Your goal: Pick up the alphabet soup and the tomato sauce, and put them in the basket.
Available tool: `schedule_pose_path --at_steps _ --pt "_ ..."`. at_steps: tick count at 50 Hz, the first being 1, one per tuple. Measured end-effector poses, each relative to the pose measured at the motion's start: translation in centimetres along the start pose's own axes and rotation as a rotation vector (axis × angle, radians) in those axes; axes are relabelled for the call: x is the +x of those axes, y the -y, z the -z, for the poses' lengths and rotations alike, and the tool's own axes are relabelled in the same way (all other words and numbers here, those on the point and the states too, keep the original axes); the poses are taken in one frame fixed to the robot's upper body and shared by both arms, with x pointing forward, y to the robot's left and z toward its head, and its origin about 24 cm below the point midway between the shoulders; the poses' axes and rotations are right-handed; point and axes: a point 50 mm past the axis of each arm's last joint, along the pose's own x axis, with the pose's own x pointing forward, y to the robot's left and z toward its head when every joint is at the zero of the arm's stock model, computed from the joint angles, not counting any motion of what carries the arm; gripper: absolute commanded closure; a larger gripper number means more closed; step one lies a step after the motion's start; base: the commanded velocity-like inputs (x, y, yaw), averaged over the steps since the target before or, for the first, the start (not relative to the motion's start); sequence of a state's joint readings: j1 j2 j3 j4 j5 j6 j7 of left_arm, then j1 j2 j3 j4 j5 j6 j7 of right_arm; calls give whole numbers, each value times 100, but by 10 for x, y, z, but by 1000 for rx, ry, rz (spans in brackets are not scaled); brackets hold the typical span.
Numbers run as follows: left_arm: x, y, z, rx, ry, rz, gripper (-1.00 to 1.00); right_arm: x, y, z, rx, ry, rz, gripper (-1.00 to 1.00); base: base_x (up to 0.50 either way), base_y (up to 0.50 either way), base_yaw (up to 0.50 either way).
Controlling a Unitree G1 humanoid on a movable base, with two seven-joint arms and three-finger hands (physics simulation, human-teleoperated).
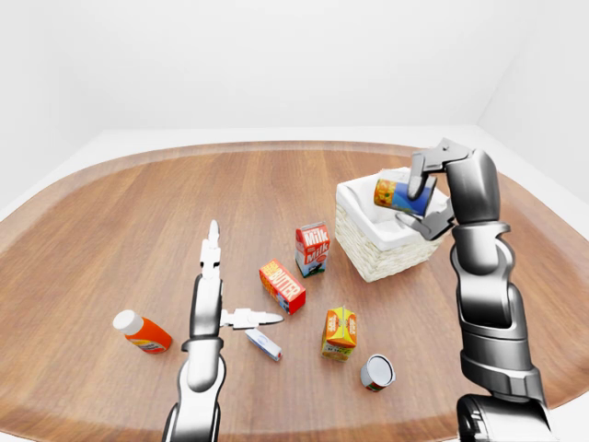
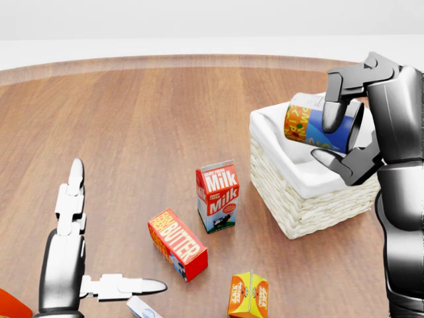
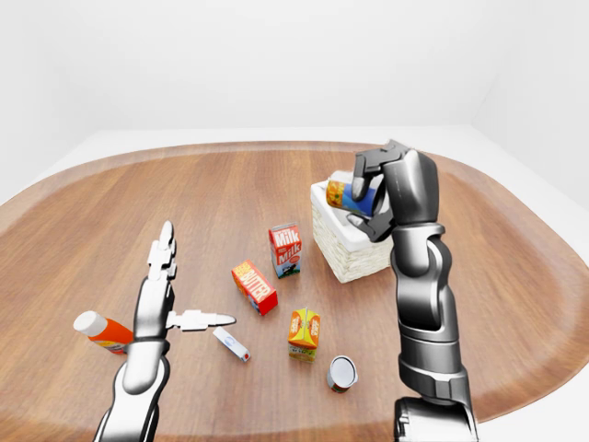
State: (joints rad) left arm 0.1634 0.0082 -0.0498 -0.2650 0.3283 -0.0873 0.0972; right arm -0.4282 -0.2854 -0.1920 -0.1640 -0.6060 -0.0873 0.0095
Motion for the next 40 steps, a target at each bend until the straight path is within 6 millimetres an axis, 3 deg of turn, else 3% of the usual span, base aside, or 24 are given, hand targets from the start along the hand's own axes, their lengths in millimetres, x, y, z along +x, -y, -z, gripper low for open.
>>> schedule_pose_path --at_steps 19,40 --pt "0 0 1 2 -4 2 -100 53 -26 30 -139 -106 -42 100 0 0 0" --pt "1 0 -1 -5 5 0 -100 89 -54 50 -349 -206 -118 100 0 0 0"
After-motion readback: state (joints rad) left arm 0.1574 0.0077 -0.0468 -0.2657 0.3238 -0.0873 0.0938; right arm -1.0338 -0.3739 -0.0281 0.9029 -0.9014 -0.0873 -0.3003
